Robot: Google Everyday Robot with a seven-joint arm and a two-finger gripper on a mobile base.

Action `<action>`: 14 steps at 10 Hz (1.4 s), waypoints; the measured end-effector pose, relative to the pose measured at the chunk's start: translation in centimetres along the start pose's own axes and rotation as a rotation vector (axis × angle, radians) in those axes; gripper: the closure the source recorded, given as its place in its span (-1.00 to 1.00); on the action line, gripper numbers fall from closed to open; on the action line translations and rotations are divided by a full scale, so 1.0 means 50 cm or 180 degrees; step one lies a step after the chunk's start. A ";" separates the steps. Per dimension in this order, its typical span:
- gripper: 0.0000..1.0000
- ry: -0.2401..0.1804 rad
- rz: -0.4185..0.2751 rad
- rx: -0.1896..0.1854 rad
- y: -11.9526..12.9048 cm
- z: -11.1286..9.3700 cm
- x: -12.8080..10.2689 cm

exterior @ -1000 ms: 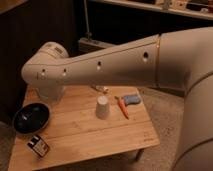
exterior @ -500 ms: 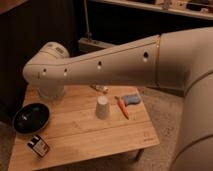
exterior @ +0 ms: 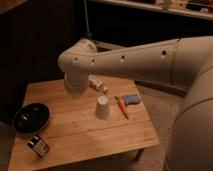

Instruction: Place the ceramic cup over the eraser

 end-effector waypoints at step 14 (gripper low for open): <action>-0.60 0.0695 0.0591 0.0391 -0.204 0.156 0.051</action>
